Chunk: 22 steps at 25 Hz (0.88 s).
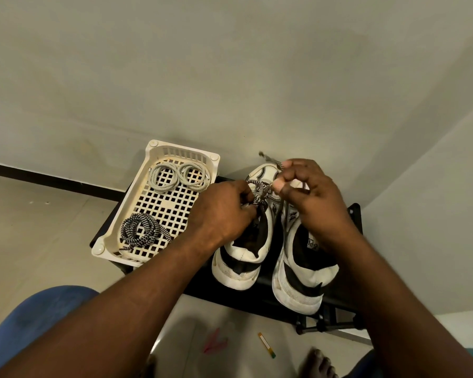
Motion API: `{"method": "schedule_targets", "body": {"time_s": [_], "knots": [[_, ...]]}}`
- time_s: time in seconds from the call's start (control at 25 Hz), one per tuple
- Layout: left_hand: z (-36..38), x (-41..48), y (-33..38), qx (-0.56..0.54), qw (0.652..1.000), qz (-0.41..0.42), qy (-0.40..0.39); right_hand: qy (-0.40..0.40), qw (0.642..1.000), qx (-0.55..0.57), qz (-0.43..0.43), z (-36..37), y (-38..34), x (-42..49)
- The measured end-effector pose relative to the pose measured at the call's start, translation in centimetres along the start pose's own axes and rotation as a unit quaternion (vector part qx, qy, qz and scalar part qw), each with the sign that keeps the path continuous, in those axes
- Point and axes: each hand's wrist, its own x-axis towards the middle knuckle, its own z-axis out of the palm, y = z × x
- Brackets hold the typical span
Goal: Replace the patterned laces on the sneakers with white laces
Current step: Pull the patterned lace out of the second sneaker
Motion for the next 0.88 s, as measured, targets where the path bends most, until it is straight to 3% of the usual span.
{"method": "schedule_targets", "body": {"time_s": [0.04, 0.08, 0.12, 0.16, 0.2, 0.28, 0.32, 0.44, 0.52, 0.6, 0.64, 0.8, 0.88], "knots": [[0.0, -0.1, 0.1, -0.002, 1.0, 0.003, 0.001, 0.004, 0.987, 0.158, 0.021, -0.1, -0.4, 0.1], [0.1, -0.1, 0.1, -0.006, 1.0, 0.006, 0.002, 0.011, 0.952, 0.301, 0.047, -0.2, -0.7, 0.1], [0.2, 0.0, 0.1, -0.013, 1.0, 0.01, 0.001, 0.03, 0.919, 0.385, 0.077, -0.4, -0.8, 0.2], [0.2, 0.1, 0.0, -0.028, 1.0, 0.012, -0.004, 0.063, 0.911, 0.395, 0.101, -0.3, -0.8, 0.3], [0.3, 0.2, 0.0, -0.052, 0.999, 0.01, -0.009, 0.109, 0.937, 0.314, 0.108, -0.3, -0.6, 0.5], [0.5, 0.4, -0.3, -0.1, 0.995, 0.003, -0.011, 0.168, 0.982, 0.036, 0.076, -0.1, 0.4, 0.5], [0.7, 0.5, -0.4, -0.113, 0.994, -0.001, -0.009, 0.175, 0.981, -0.067, 0.052, 0.0, 0.6, 0.2], [1.0, 0.7, -0.6, -0.151, 0.988, -0.016, -0.019, 0.168, 0.961, -0.22, -0.027, 0.1, 0.3, -0.1], [1.0, 0.7, -0.5, -0.202, 0.979, -0.027, -0.024, 0.075, 0.947, -0.31, -0.047, 0.0, 0.8, 0.1], [1.0, 0.8, -0.3, -0.245, 0.968, -0.045, -0.026, -0.054, 0.932, -0.358, -0.035, 0.5, 1.9, 0.2], [1.0, 0.8, -0.3, -0.251, 0.967, -0.048, -0.025, -0.074, 0.929, -0.362, -0.026, 0.8, 2.1, 0.2], [0.7, 0.6, 0.0, -0.216, 0.975, -0.017, -0.04, 0.004, 0.949, -0.307, -0.076, 0.5, 1.7, 0.4], [0.7, 0.5, 0.0, -0.21, 0.976, -0.008, -0.05, 0.018, 0.972, -0.229, -0.059, 0.2, 1.0, 0.3]]}}
